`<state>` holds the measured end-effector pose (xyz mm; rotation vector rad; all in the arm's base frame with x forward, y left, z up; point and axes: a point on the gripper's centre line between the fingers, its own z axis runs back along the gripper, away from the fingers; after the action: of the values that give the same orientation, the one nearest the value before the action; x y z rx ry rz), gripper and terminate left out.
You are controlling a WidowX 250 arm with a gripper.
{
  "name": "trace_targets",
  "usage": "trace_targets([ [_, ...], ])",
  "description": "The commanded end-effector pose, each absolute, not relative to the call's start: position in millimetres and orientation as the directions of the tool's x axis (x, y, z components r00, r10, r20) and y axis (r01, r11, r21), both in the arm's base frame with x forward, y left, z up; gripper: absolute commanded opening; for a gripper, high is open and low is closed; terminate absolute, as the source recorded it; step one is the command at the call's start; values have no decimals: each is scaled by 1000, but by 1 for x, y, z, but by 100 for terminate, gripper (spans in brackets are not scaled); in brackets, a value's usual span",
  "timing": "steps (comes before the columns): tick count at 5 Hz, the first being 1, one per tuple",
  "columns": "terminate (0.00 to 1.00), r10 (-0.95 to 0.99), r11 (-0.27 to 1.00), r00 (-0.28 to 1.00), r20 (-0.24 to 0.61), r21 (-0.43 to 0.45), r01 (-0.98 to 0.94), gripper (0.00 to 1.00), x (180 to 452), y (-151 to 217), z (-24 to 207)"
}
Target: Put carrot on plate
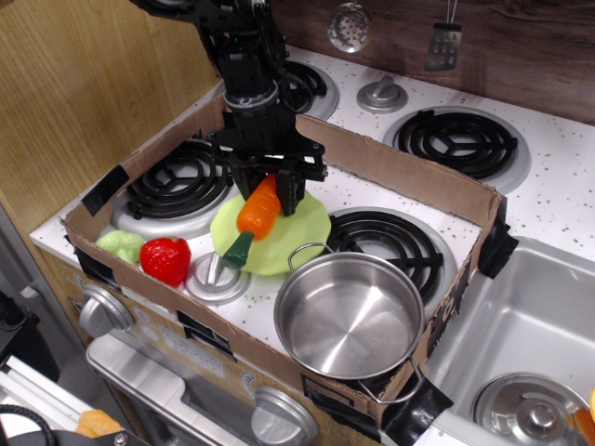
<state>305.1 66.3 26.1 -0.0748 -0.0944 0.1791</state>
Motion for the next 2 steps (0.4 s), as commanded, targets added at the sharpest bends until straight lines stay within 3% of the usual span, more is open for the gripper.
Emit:
trace_targets([
  [1,0,182,982,972,148,-69,-173,100,335,59,57],
  [2,0,199,980,967,161,-41,-195,100,333,57,71],
])
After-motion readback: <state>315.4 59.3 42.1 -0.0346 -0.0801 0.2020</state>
